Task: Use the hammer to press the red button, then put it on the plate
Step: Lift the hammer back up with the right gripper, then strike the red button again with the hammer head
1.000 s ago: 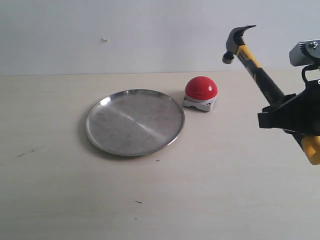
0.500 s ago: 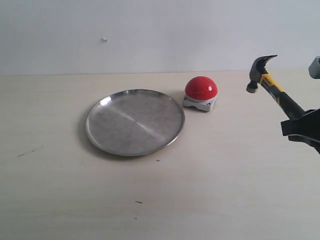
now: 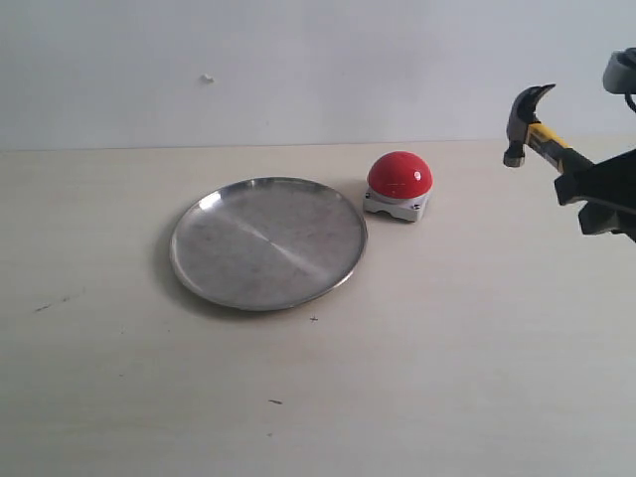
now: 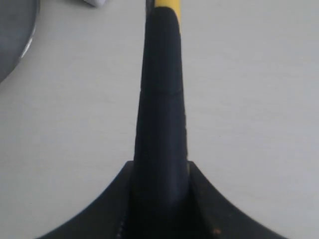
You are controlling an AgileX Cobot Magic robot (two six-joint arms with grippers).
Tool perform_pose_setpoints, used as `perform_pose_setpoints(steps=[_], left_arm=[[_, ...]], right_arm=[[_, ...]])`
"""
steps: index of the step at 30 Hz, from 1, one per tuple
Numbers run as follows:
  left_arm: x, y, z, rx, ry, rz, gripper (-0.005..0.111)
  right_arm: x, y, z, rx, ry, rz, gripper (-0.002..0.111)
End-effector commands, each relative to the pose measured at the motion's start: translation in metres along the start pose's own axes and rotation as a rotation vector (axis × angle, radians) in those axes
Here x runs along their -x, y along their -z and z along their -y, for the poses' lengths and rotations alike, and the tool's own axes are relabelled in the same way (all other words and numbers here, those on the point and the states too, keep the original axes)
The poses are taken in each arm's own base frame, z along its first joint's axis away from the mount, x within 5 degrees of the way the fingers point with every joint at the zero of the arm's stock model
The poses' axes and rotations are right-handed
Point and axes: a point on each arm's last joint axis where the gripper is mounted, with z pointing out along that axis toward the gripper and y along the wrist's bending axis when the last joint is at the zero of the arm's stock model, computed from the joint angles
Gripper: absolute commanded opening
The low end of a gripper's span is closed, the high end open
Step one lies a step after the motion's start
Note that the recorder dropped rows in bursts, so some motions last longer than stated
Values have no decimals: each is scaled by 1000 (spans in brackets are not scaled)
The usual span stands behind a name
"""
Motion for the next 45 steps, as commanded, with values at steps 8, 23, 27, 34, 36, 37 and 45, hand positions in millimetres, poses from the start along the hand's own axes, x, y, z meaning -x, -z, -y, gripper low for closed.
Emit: perform_pose_setpoints(steps=[8,23,27,34,36,37,45], left_arm=[[0,0,0,-6,-3,-5,0],[0,0,0,-6,-3,-5,0],[0,0,0,-6,-3,-5,0],[0,0,0,-6,-3,-5,0],[0,0,0,-6,-3,-5,0],[0,0,0,-6,-3,-5,0],[0,0,0,-6,-3,-5,0]], right_arm=[[33,-24,-51,89,66,244,0],[51,-61,-54,80,94,192,0],[59,-67,-56,81,105,164,0],[62,-78,-57,79,105,147,0],[62,-78,-57,78,113,151,0],[62,-79,-57,78,115,148,0],[66,-77,-59,94,109,167,0]])
